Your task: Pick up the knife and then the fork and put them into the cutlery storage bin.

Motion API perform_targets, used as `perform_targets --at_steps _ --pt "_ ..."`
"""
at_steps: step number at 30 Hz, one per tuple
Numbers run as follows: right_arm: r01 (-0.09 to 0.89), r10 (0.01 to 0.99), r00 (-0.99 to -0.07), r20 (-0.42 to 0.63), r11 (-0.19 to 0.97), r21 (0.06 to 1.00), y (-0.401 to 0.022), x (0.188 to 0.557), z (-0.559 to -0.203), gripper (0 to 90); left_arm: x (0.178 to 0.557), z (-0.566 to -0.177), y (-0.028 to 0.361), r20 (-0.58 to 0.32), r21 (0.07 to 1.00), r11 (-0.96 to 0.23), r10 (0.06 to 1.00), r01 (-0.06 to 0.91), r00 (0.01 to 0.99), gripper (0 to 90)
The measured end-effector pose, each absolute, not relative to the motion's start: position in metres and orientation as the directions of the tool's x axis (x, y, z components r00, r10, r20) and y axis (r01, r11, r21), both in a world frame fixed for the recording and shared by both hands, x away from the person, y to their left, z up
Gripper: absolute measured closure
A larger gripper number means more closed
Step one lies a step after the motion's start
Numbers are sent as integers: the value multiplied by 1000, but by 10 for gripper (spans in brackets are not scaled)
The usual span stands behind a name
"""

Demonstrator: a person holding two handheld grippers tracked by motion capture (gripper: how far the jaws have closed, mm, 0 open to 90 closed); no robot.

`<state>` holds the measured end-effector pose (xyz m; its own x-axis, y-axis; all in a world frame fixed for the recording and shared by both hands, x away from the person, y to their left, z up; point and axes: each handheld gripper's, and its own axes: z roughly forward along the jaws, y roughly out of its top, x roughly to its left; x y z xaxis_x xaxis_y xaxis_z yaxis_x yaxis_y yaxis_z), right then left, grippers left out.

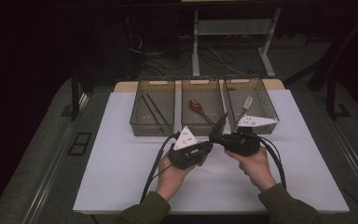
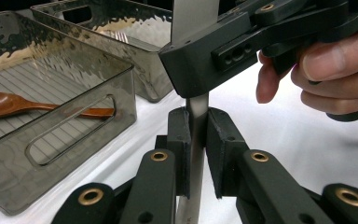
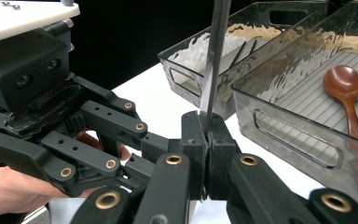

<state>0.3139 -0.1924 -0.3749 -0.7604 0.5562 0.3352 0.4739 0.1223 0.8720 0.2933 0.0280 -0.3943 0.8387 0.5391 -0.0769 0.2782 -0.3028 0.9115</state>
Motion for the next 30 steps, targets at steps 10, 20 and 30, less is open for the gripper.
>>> perform_targets --at_steps 10,20,30 --pt "468 593 -751 290 167 868 -200 312 -373 873 294 -394 40 -75 916 -307 498 257 864 715" --pt "463 628 -738 249 201 863 -218 311 -369 873 293 -402 67 -76 899 -351 462 261 884 599" --pt "455 666 -717 205 226 861 -241 313 -363 874 288 -410 110 -102 892 -341 490 298 866 449"
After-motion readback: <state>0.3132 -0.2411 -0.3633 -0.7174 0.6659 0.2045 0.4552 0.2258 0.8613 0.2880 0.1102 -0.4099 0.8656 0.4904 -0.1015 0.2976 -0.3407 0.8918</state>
